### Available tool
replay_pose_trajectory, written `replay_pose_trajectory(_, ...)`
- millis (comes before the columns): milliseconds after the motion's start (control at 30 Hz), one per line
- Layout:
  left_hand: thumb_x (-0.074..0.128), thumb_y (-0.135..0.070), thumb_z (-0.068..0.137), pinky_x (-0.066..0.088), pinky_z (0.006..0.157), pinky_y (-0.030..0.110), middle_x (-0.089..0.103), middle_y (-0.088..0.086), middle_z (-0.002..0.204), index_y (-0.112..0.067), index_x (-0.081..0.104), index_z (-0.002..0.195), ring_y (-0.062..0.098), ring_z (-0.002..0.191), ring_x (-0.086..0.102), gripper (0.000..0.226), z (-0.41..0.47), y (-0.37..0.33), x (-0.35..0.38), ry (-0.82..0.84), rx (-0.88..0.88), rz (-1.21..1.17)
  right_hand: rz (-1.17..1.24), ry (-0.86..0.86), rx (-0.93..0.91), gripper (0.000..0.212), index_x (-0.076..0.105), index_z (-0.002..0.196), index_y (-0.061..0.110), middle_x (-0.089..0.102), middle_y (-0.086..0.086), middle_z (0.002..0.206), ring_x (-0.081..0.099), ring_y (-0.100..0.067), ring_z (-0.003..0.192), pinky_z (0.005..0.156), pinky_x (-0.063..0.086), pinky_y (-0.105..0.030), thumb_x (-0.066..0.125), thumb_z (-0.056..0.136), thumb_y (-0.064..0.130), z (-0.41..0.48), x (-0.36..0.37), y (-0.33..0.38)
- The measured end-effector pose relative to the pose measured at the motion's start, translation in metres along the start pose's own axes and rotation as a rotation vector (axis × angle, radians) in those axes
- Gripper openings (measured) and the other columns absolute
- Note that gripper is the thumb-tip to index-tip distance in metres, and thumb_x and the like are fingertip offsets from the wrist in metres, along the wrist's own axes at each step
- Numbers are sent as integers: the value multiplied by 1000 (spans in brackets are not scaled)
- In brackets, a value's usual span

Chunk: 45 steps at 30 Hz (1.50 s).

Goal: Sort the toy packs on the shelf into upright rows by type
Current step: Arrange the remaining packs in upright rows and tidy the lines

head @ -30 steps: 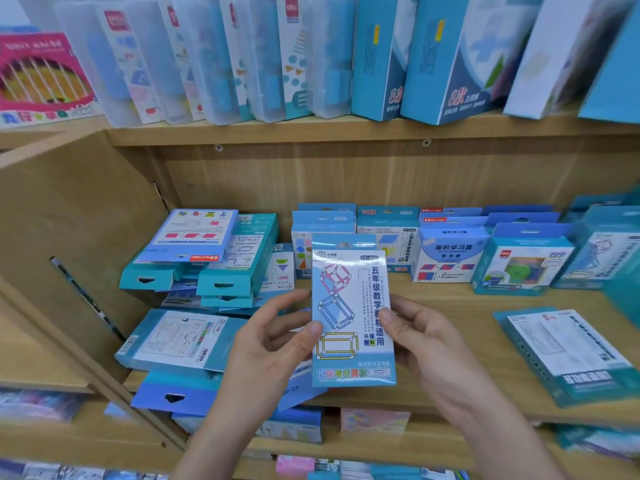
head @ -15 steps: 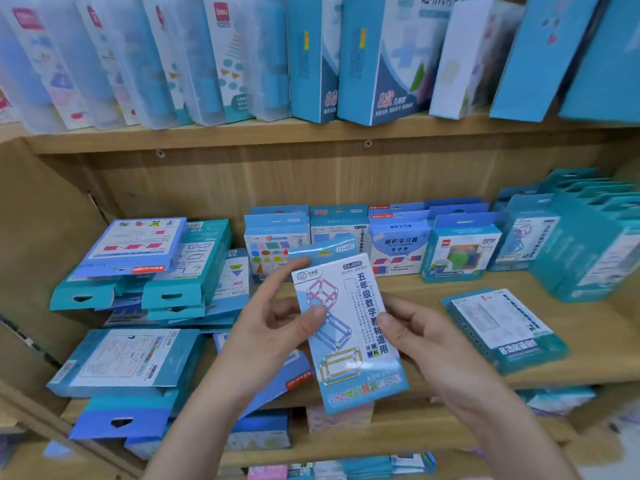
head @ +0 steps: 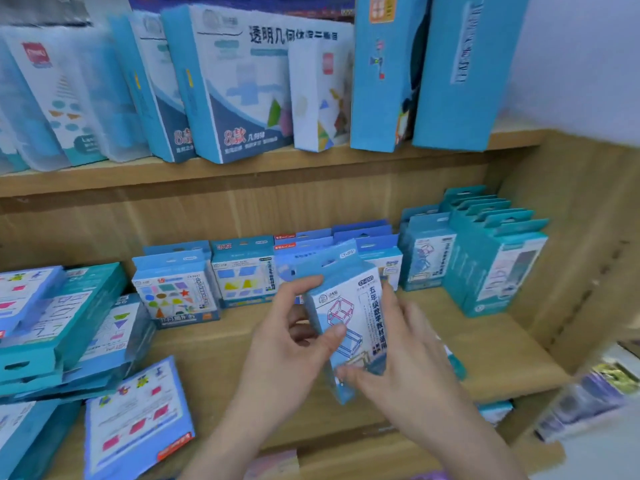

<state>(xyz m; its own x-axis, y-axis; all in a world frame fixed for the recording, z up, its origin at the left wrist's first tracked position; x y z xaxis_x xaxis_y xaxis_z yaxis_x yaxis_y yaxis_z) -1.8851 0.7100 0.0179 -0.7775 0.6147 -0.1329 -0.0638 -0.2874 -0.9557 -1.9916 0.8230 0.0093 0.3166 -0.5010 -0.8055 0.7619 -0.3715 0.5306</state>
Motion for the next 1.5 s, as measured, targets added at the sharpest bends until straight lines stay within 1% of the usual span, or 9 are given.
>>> replay_pose_trajectory(133, 77, -6, 74, 55, 71, 25, 72, -11, 90, -52, 54, 102, 10, 80, 68, 59, 22, 0, 59, 60, 69, 92, 37, -102, 56, 109, -4, 146, 32, 30, 10, 120, 39, -15, 118, 94, 44, -41, 61, 65, 64, 7, -19, -53)
replay_pose_trajectory(267, 77, -6, 74, 53, 76, 25, 66, -20, 94, -51, 50, 107, 2, 86, 63, 62, 48, 1, 105, 59, 202, 268, 29, -171, 71, 81, 13, 145, 32, 36, 8, 116, 47, -15, 110, 85, 48, -34, 55, 79, 56, 18, -34, -103)
replay_pose_trajectory(467, 69, -7, 82, 51, 81, 37, 63, -5, 101, -47, 40, 111, 15, 90, 62, 57, 101, 22, 153, 59, 198, 412, 16, -37, 173, 82, 2, 149, 26, 31, 0, 139, 37, -19, 128, 98, 37, -28, 55, 89, 42, 29, -36, -157)
replay_pose_trajectory(733, 60, -2, 87, 41, 85, 22, 49, -2, 122, -25, 43, 125, 2, 98, 49, 47, 129, 59, 210, 86, 229, 518, 30, -91, 157, 79, 2, 148, 32, 39, -1, 139, 46, -18, 122, 92, 45, -31, 56, 90, 35, 55, -47, -181)
replay_pose_trajectory(933, 68, -6, 79, 54, 75, 41, 39, 18, 133, -16, 44, 116, 33, 115, 49, 44, 143, 63, 218, 28, 377, 965, 63, -66, 179, 80, 2, 147, 37, 47, -1, 132, 52, -16, 115, 90, 47, -30, 58, 89, 30, 61, -46, -192)
replay_pose_trajectory(1000, 79, -13, 67, 54, 61, 40, 46, 18, 128, -19, 47, 106, 35, 111, 50, 51, 145, 58, 216, -20, 376, 1118, 66, -49, 184, 81, 2, 147, 38, 49, -1, 131, 53, -16, 112, 90, 48, -31, 58, 89, 28, 61, -44, -195)
replay_pose_trajectory(1133, 85, -33, 56, 43, 68, 37, 57, 12, 115, -26, 60, 99, 29, 96, 49, 50, 155, 54, 211, -155, 467, 1323, 88, -24, 190, 79, 3, 147, 38, 51, 1, 130, 52, -14, 113, 90, 47, -29, 56, 90, 28, 61, -45, -200)
replay_pose_trajectory(1367, 81, -45, 61, 37, 68, 38, 57, 5, 88, -28, 62, 105, 27, 84, 53, 50, 160, 54, 207, -93, 487, 1366, 215, 31, 200, 74, 12, 148, 37, 50, 6, 124, 49, -6, 107, 86, 35, -17, 57, 91, 24, 67, -38, -201)
replay_pose_trajectory(1500, 77, -39, 72, 43, 68, 37, 59, 2, 97, -28, 55, 123, 25, 90, 54, 57, 145, 44, 192, -32, 467, 1224, 354, 56, 223, 70, 21, 145, 41, 48, 17, 117, 52, -3, 107, 90, 39, -19, 61, 89, 27, 63, -34, -203)
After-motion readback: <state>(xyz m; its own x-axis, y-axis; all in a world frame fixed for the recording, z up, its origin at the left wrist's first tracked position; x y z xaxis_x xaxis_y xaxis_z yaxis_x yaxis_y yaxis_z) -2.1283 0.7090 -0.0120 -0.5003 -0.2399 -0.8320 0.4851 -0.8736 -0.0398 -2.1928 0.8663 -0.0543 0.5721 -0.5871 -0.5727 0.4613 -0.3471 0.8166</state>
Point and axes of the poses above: each hand's wrist, its own z-axis towards the middle knuckle, its own x-axis out of the palm, y = z × x, the point moved 1 cm from there along z, towards the middle knuckle
